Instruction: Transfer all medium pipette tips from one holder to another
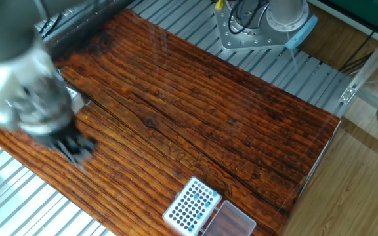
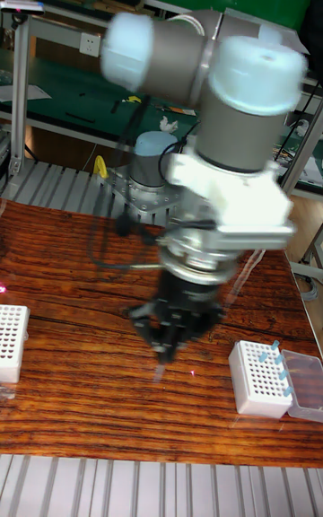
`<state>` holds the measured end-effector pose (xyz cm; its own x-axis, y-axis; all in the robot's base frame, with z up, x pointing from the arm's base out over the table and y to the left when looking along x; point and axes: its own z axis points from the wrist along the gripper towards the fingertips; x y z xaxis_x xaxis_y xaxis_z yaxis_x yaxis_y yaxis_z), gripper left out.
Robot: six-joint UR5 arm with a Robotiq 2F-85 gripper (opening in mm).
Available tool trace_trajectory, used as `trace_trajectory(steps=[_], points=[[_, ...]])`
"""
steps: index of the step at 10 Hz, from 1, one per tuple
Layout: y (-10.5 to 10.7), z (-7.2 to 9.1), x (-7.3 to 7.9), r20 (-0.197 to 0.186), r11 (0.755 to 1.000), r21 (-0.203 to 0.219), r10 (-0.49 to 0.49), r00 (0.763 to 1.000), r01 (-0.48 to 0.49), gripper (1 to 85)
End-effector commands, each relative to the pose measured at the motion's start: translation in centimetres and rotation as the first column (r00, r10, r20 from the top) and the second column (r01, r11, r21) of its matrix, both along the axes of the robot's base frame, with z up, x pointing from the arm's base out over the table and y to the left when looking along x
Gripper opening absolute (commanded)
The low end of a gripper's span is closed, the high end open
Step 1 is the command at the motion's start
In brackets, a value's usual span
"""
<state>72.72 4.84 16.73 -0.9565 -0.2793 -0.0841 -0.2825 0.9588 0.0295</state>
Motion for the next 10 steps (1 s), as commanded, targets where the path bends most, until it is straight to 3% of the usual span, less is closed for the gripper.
trace_trajectory(steps=[1,2,5,6,8,9,10], points=[[9.1,0.1,-0.7,-0.007,0.985,0.077,-0.155,0.988,0.155,1.3],[11.5,0.0,-1.7,-0.03,0.972,0.113,-0.202,0.979,0.204,1.3],[15.5,-0.8,-3.6,-0.038,0.947,0.097,-0.305,0.952,0.307,1.3],[15.4,-1.1,-3.7,-0.024,0.947,0.071,-0.312,0.95,0.313,1.3],[15.1,-1.1,-3.7,-0.021,0.952,0.06,-0.298,0.954,0.299,1.3],[13.7,-1.2,-3.8,-0.006,0.963,0.006,-0.271,0.963,0.271,1.3],[11.4,-1.2,-3.7,0.021,0.977,-0.089,-0.191,0.981,0.192,1.3]])
